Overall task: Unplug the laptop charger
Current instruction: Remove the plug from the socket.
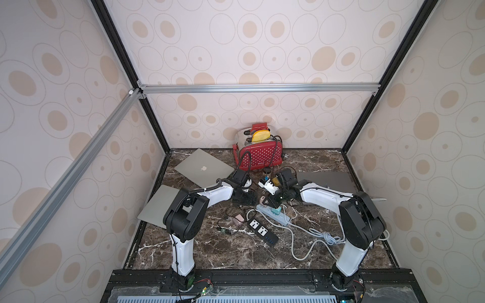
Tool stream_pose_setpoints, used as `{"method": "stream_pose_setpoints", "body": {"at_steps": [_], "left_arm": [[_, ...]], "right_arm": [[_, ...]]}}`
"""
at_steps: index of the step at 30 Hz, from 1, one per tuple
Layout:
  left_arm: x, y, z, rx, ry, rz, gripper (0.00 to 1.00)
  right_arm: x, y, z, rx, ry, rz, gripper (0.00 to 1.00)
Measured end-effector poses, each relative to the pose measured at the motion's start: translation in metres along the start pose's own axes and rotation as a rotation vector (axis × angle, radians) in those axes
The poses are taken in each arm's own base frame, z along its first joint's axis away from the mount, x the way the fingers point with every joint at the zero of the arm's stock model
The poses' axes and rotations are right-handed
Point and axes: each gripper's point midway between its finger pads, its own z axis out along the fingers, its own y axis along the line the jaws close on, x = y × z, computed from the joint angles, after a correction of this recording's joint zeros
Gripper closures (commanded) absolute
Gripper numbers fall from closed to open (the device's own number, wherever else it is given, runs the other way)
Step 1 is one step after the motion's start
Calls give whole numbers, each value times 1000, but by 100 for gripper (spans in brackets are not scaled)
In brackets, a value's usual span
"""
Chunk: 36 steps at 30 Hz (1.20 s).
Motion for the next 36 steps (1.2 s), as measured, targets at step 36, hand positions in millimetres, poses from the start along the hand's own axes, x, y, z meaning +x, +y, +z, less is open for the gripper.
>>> {"method": "stream_pose_setpoints", "body": {"at_steps": [36], "left_arm": [[-1,-1,3,0,-22,22,13]], "right_arm": [[0,-8,-5,85,-129,114,90]]}}
